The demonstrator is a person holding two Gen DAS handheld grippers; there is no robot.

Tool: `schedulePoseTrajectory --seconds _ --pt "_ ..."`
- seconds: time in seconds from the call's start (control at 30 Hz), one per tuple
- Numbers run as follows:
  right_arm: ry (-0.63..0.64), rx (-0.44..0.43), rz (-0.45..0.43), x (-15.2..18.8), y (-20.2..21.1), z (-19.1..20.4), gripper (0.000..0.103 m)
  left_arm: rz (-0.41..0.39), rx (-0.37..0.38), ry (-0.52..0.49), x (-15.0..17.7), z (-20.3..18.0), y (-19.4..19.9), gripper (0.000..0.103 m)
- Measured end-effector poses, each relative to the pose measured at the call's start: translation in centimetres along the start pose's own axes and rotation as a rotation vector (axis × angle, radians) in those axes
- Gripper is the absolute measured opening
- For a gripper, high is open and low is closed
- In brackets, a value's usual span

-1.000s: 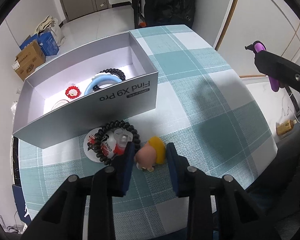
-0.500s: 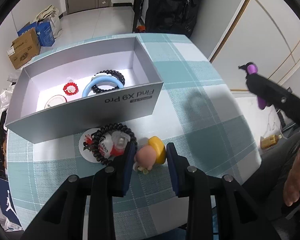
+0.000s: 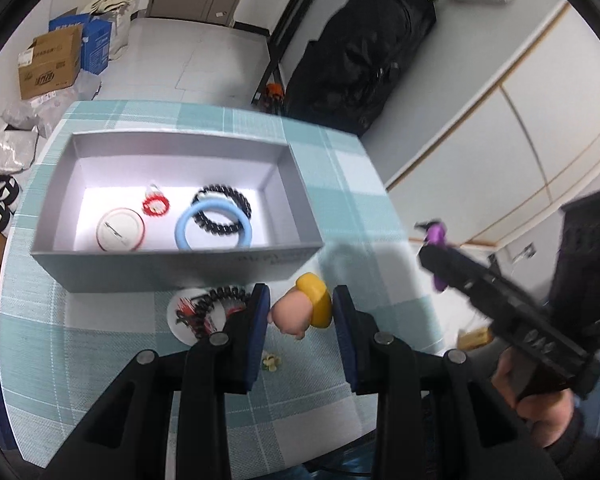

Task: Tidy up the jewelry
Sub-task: 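Carry the doll figure and purple ring into the white box and open both grippers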

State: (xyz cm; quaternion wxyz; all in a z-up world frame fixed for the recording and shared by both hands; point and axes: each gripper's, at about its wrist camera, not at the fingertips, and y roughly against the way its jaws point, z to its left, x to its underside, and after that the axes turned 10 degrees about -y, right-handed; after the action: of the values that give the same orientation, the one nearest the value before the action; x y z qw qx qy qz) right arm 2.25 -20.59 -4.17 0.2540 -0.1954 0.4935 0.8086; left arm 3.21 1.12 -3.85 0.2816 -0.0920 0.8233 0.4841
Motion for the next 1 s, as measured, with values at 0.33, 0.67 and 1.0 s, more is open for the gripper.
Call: schedulePoseTrajectory --seconds 0.33,0.67,1.0 --pt "0.012 -0.051 -0.028 -1.2 -0.8 2.3 0.053 -0.098 0.09 0.07 -1.9 1.1 2.1 0.027" --pt "0.067 -0.152 -0.026 -2.4 -2.2 6.2 0.053 -0.162 0.17 0.196 -3.4 4.4 3.3 0.027" --pt "0.075 -0.182 0.052 -3.7 -6.2 8.4 0.053 -0.118 0.053 0.241 -4.3 6.9 1.6 0.027"
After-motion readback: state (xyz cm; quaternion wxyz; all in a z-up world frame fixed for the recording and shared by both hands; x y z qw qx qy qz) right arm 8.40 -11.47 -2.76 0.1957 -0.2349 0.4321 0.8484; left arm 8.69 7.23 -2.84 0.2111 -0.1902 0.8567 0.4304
